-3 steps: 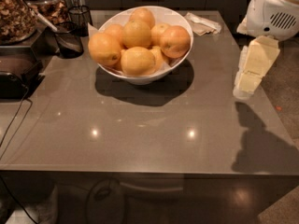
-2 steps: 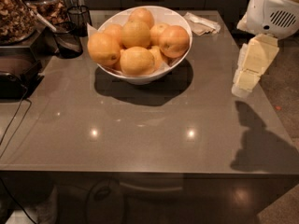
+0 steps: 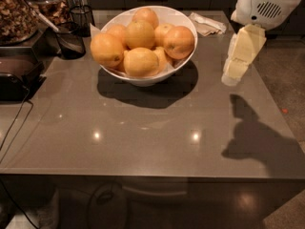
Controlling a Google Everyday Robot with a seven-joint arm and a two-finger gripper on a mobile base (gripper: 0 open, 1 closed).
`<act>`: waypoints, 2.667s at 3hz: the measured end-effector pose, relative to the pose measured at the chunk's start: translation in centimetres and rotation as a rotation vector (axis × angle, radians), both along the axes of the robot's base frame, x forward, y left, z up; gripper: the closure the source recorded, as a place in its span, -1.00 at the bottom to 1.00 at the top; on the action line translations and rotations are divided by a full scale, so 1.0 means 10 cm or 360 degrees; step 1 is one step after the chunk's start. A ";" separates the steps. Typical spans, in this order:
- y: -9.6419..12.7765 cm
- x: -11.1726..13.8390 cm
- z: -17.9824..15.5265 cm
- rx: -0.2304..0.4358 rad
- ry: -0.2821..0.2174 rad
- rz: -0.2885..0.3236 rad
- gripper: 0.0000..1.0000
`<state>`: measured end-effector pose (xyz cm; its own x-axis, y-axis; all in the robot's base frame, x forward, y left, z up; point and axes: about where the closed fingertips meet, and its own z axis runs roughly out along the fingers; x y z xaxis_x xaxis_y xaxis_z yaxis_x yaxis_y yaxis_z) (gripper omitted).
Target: Pick orange from white bowl
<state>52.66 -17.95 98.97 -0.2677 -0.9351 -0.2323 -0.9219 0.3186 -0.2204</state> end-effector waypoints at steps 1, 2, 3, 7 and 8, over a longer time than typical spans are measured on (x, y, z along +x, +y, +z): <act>0.13 0.30 0.09 -0.0005 -0.0013 0.0021 -1.00; 0.31 0.55 0.14 -0.0017 -0.0038 0.0026 -1.00; 0.31 0.60 0.11 0.0021 -0.0049 0.0025 -1.00; 0.55 1.17 -0.14 0.0185 0.0065 -0.0036 -0.90; 0.67 1.22 -0.17 0.0199 0.0084 -0.0023 -0.70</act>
Offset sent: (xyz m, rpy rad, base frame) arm 0.0682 0.0443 0.0178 -0.0477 0.0289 0.0169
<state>64.84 -11.28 97.26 -0.2958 -0.8958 -0.3319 -0.9263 0.3538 -0.1295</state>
